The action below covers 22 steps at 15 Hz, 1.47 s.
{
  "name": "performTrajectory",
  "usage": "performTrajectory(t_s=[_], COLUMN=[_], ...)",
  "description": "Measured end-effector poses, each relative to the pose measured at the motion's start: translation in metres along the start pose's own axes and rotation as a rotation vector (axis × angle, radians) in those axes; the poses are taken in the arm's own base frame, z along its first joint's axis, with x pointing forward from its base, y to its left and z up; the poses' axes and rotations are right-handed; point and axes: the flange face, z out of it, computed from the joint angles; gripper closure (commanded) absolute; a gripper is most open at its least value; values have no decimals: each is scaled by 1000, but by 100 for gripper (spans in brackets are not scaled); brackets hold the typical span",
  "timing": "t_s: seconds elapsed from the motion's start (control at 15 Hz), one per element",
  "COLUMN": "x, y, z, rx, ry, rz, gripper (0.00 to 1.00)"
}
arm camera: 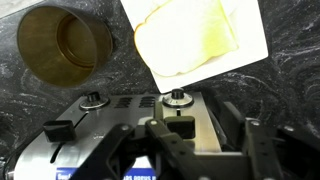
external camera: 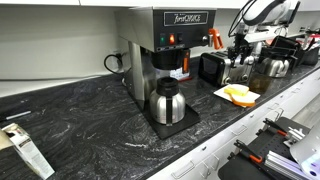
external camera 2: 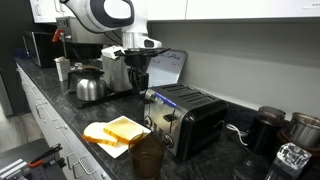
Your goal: Push the left lever on the toaster downwards
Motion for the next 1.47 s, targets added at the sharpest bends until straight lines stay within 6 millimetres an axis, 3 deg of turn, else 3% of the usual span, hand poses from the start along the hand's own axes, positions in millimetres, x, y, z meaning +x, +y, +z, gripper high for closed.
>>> performTrajectory(t_s=[0.33,0.93,1.47], x=[7,16,23], y=[1,5,5], z=[2,2,18], rx=[2,9,10], ry=[15,67,76], rz=[-25,-15,-13], gripper=[100,100,100])
